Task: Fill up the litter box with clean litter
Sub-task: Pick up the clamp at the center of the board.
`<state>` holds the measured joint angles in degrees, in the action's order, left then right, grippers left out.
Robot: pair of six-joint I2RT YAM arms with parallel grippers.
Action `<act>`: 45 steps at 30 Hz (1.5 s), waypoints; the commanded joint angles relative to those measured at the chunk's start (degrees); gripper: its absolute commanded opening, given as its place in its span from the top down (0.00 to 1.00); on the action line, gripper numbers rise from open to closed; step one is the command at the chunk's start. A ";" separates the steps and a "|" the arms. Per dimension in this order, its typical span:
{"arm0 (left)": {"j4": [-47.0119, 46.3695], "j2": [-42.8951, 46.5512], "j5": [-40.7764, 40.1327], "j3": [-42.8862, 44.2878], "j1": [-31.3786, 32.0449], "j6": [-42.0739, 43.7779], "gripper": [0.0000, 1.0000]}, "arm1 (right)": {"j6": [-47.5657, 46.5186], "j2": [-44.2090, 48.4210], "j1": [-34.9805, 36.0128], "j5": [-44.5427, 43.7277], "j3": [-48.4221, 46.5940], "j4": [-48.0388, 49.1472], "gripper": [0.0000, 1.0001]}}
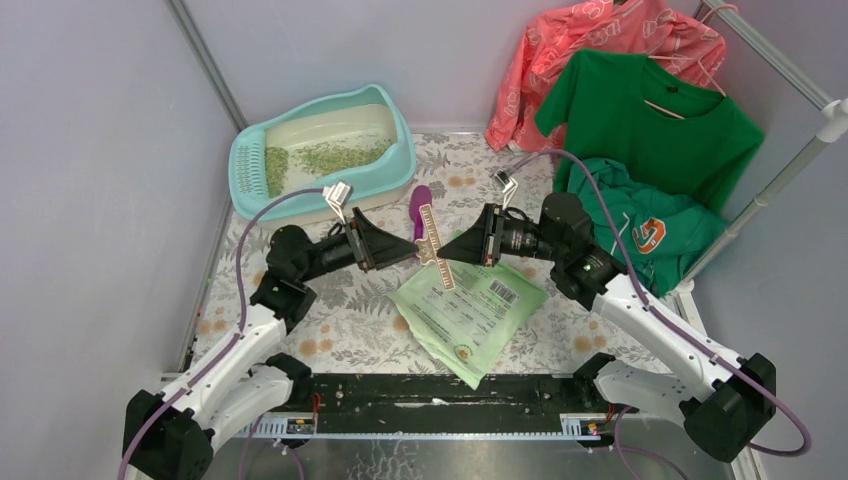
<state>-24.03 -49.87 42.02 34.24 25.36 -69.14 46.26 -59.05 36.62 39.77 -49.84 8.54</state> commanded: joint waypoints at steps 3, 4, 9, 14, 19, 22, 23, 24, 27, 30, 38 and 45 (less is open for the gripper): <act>-7.55 0.20 0.33 -5.54 -0.05 -4.72 0.01 | 6.07 -3.39 -0.30 1.94 -0.52 12.22 1.00; -8.48 0.13 0.32 -6.04 -0.05 -5.21 0.01 | 6.46 -3.84 -0.24 1.93 -0.56 12.70 1.00; -11.38 0.12 0.28 -6.84 -0.05 -7.29 0.02 | 6.57 -4.89 -0.31 1.41 -0.56 13.17 1.00; -12.51 0.23 0.00 -7.18 -0.05 -8.35 0.06 | 6.38 -5.18 -0.27 0.86 0.19 13.38 1.00; -14.46 -0.64 0.26 -7.75 -0.05 -9.57 0.24 | 6.78 -5.72 -0.30 0.97 1.00 14.50 1.00; -15.47 -1.16 0.27 -7.94 -0.06 -10.06 0.32 | 7.23 -6.17 -0.30 1.32 1.49 15.31 1.00; -15.73 -1.31 0.26 -7.96 -0.05 -10.20 0.33 | 7.29 -6.21 -0.32 1.34 1.73 15.55 1.00; -16.04 -1.43 0.21 -8.00 -0.06 -10.34 0.35 | 7.41 -6.17 -0.33 1.24 2.03 15.77 1.00; -16.51 -1.90 0.25 -7.87 -0.05 -10.52 0.42 | 7.80 -6.40 -0.35 1.19 2.78 16.63 1.00; -17.03 -2.37 0.25 -7.95 0.01 -10.57 0.47 | 8.30 -6.74 -0.36 1.28 3.32 17.66 1.00; -17.89 -3.04 0.34 -8.56 -0.01 -10.66 0.61 | 9.00 -7.57 -0.33 1.47 3.57 18.95 1.00; -18.22 -3.43 0.34 -8.36 0.12 -10.66 0.63 | 9.36 -7.95 -0.39 1.80 3.86 19.59 1.00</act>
<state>-37.76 -53.15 42.02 26.11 25.39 -80.03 55.11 -66.76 36.58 40.16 -45.98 24.08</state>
